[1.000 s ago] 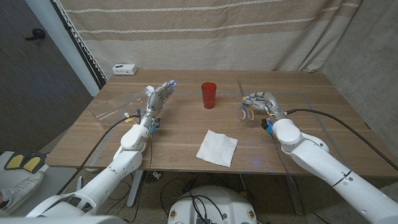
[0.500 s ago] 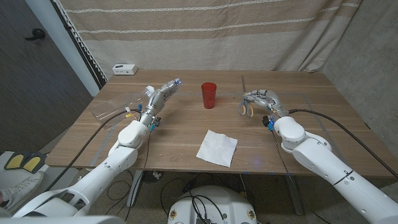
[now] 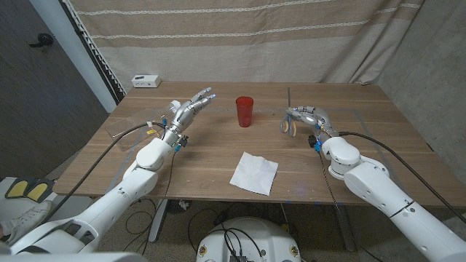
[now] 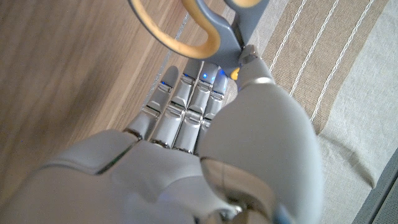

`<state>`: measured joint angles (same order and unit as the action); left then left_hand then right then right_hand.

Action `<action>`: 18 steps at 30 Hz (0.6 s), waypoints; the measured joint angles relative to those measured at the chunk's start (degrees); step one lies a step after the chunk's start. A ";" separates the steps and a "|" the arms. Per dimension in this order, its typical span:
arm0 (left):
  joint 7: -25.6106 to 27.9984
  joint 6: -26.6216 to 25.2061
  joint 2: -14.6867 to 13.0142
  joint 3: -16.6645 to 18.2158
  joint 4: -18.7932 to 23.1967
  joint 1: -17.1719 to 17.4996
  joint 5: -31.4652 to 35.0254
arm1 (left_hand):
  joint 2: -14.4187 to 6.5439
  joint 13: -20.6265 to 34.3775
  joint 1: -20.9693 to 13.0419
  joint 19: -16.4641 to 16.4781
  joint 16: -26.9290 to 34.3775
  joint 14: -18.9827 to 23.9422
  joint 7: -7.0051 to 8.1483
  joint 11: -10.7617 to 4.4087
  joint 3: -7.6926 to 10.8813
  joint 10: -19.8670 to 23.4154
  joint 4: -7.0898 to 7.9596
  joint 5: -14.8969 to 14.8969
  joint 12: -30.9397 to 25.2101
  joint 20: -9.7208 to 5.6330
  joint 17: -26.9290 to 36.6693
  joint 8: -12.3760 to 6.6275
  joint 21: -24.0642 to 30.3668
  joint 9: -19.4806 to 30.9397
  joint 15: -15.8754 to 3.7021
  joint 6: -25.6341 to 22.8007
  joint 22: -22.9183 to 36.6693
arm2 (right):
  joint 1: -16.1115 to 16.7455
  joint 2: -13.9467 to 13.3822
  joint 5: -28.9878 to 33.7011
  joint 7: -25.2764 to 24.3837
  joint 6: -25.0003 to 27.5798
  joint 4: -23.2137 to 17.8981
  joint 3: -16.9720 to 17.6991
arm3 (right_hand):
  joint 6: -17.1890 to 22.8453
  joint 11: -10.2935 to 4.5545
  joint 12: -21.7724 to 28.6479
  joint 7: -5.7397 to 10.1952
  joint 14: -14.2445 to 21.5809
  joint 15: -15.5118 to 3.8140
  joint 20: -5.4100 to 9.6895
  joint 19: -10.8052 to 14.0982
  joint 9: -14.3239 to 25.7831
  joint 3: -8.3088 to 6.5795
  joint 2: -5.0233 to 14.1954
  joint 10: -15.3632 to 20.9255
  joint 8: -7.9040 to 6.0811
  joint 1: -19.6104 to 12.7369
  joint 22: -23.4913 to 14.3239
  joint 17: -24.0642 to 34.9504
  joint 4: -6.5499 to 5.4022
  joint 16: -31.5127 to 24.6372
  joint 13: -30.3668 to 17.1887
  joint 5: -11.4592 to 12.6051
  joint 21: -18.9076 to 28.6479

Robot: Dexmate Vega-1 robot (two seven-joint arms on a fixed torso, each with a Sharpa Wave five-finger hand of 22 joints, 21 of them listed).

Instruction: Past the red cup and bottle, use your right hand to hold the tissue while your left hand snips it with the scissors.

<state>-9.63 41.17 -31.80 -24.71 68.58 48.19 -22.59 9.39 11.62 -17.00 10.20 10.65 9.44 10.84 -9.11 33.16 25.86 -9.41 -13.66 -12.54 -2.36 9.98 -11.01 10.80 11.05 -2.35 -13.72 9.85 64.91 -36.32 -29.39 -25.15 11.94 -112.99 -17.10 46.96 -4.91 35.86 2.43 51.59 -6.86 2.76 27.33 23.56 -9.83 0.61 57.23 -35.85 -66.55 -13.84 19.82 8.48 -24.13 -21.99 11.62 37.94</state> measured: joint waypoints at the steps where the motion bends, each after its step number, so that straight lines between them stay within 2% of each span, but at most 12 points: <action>1: 0.35 0.27 -0.18 0.01 0.26 0.11 0.47 | 0.00 0.00 0.00 0.00 0.00 0.00 -0.10 0.07 0.00 0.06 0.00 0.00 0.00 0.00 0.00 -0.21 0.00 0.00 0.00 -0.56 0.00 | 0.05 0.10 -0.38 -0.43 -0.32 0.07 0.00 | 0.00 0.00 0.00 0.00 0.00 0.00 0.00 0.00 0.00 0.00 0.00 0.00 0.00 0.00 0.00 0.05 0.00 0.00 -0.03 -0.01 0.05; 12: 1.47 0.95 -0.80 0.02 1.57 0.36 1.85 | 0.00 0.00 0.00 0.00 0.00 0.00 -0.71 0.28 -0.48 0.36 0.01 0.00 -0.16 0.00 0.00 -1.09 0.00 0.00 0.00 -2.80 0.07 | 0.38 0.70 -1.96 -1.70 -1.78 0.60 0.15 | -0.06 -0.01 -0.02 -0.05 0.32 -0.31 0.00 0.00 -0.26 -0.10 0.00 0.00 -0.45 0.00 -0.01 0.29 -0.11 0.00 -0.28 -0.16 0.44; 16: 1.62 1.03 -0.83 -0.04 1.89 0.40 2.05 | 0.17 0.00 -0.17 0.00 0.00 0.00 -1.02 -1.14 -0.48 2.59 0.01 0.00 -1.12 0.00 0.00 -1.09 0.00 0.00 0.00 -3.27 0.17 | 0.41 0.93 -2.04 -2.24 -2.50 0.73 0.15 | 0.04 -0.01 -0.03 0.05 0.31 -0.31 0.00 0.00 -0.33 -0.12 0.00 0.00 -0.45 0.00 0.02 0.29 -0.13 0.40 -0.28 -0.16 0.44; 18: 1.68 1.22 -0.83 -0.10 1.97 0.40 2.19 | 0.21 0.00 -0.24 0.00 0.00 0.00 -1.10 -1.32 -0.48 2.77 0.01 0.00 -1.12 0.00 0.00 -1.09 0.00 0.00 0.00 -3.19 0.17 | 0.44 1.15 -2.06 -2.46 -2.92 0.87 0.05 | 0.04 -0.01 -0.03 0.05 0.31 -0.31 0.00 0.00 -0.33 -0.12 0.00 0.00 -0.45 0.00 0.25 0.29 -0.13 0.40 -0.28 -0.17 0.43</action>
<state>-7.95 42.40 -32.63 -24.80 70.56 48.59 -20.40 9.60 11.61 -17.25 10.21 10.65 9.43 9.74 -10.43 32.67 28.62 -9.40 -13.66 -13.66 -2.36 9.98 -12.09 10.80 11.05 -2.35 -16.91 10.02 65.35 -35.17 -31.44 -27.61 9.02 -112.12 -17.05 47.00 -4.92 35.82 2.47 51.90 -7.17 2.76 27.33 23.23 -9.95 0.61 57.23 -36.30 -66.55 -13.59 20.11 8.35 -23.72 -22.27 11.45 38.38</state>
